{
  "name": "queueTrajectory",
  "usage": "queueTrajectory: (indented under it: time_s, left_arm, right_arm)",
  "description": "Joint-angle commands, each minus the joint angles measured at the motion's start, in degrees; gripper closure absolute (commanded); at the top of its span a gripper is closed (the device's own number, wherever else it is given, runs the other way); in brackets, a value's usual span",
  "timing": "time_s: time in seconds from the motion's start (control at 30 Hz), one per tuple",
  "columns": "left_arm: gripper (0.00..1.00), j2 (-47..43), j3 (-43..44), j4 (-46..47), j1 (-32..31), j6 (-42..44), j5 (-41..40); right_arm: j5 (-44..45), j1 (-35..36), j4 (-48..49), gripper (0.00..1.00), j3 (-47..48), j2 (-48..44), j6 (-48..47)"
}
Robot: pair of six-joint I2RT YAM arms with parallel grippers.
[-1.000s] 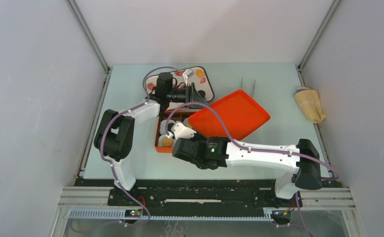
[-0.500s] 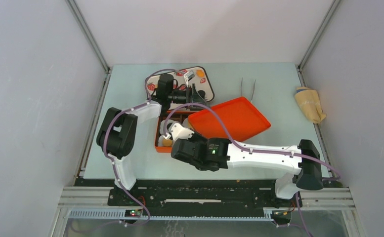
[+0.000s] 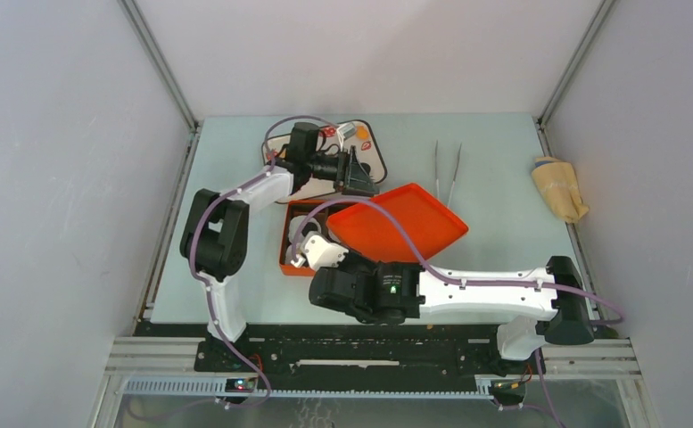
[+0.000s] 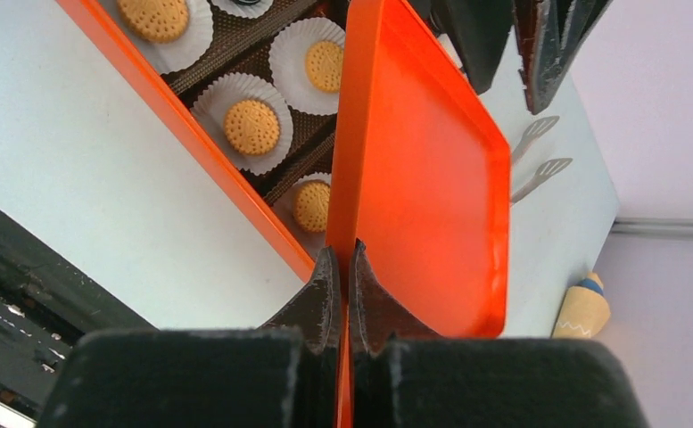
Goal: Pack the cookies
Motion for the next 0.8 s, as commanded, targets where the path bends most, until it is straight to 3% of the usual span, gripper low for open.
queueTrajectory:
  time_s: [0.0,0.33,0.47,0.6,0.7,0.77]
  left_arm:
    - [0.38,0.7,4.36,-13.5,0.53,9.66,-0.7]
    - [0.39,1.79,9.29,-28.3,2.36,14.95,-9.05]
    - [0.4,1.82,9.41,-29.39,2.57,14.66,-9.46]
    - [0.41,0.86,9.09,-29.46,2.57,14.21,-10.12]
    - [0.42,-0.01,9.49,-29.34,2.57,13.65,-10.41]
    - [0.42,-0.7,9.57,-29.08,2.57,13.13,-10.64]
  right_arm:
    - [6.16,1.11,-0.71,1.0,1.11,-2.56,-1.23]
    - [12.78,1.22,-5.39,1.0,2.58,-1.7,0.07]
    - [11.44,1.14,-3.32,1.0,1.39,-2.8,-1.21]
    - [7.64,-1.11,-4.77,1.0,0.15,-2.55,3.49]
    - [1.48,-5.05,-3.91,0.88,-3.02,-3.57,8.28]
    - [-1.89,-7.21,-2.03,0.74,-5.96,-4.59,10.57]
